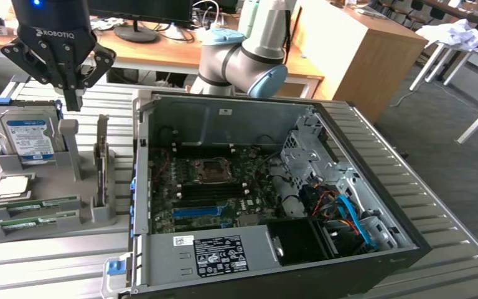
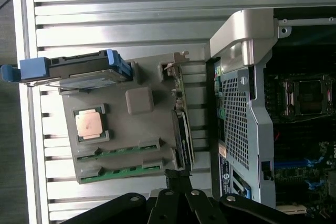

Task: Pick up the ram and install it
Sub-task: 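Reach for the ram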

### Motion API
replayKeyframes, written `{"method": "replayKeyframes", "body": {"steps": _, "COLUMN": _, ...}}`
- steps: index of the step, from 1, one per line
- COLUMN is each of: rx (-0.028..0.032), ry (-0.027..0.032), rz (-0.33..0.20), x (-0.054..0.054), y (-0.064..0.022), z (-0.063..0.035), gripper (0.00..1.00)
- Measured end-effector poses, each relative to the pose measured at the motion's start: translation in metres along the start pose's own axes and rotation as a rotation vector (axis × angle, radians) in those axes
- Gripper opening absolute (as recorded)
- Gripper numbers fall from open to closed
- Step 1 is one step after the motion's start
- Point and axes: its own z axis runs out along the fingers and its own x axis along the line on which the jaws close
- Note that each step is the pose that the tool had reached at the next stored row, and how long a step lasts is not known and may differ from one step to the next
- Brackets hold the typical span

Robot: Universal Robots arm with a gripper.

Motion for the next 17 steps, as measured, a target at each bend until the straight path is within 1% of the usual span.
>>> {"method": "replayKeyframes", "body": {"steps": 7, "rx": 0.0000, "ry": 0.0000, "rz": 0.000, "x": -0.0001, "y": -0.0021, "z": 0.0000, "gripper": 0.10}}
{"method": "replayKeyframes", "body": {"steps": 17, "rx": 0.0000, "ry": 0.0000, "rz": 0.000, "x": -0.0007, "y": -0.0097, "z": 0.0000, "gripper": 0.10}}
